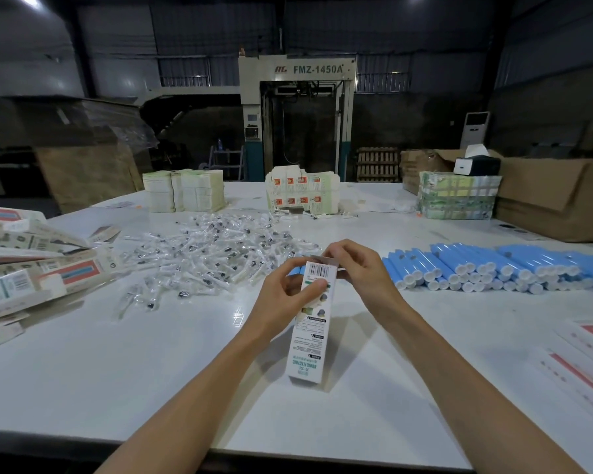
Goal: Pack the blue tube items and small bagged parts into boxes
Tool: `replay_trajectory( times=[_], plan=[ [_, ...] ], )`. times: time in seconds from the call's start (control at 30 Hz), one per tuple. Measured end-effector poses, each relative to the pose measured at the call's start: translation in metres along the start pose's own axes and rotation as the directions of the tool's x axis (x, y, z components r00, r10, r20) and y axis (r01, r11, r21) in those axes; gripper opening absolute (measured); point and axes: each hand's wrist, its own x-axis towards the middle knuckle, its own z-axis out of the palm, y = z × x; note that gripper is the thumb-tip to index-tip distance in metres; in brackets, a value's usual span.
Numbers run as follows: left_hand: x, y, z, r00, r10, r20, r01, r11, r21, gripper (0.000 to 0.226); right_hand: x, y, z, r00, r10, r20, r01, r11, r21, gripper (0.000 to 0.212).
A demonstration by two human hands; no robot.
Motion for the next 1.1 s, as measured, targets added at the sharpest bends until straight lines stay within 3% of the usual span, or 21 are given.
replay_trajectory(
  times=[0.2, 0.43, 0.83, 0.97, 1.1],
  plan=[
    [0.0, 0.003, 0.001, 1.0, 0.014, 0.004, -0.014, 1.0, -0.007, 0.032, 0.003, 0.0, 0.0, 0.995, 0.1, -0.014, -0.098, 0.991, 0.088, 0.013],
    [0.001, 0.002, 0.002, 0.998, 0.011, 0.058, -0.009, 0.999, -0.033, 0.062, 0.005, 0.0, -0.001, 0.987, 0.151, -0.062, -0.144, 0.984, 0.107, 0.012],
    [0.0, 0.001, 0.002, 0.997, 0.032, 0.071, -0.032, 0.999, -0.007, 0.056, 0.008, -0.008, -0.016, 0.975, 0.203, 0.088, -0.211, 0.973, 0.093, 0.005],
    [0.001, -0.001, 0.002, 0.999, 0.024, 0.047, -0.022, 0.999, -0.035, 0.049, 0.006, -0.004, -0.017, 0.979, 0.156, 0.129, -0.166, 0.984, 0.065, 0.013],
    [0.003, -0.001, -0.001, 0.999, 0.014, -0.05, -0.016, 0.999, -0.04, 0.044, 0.0, 0.005, -0.006, 0.984, 0.093, 0.152, -0.117, 0.981, 0.155, 0.022]
  ],
)
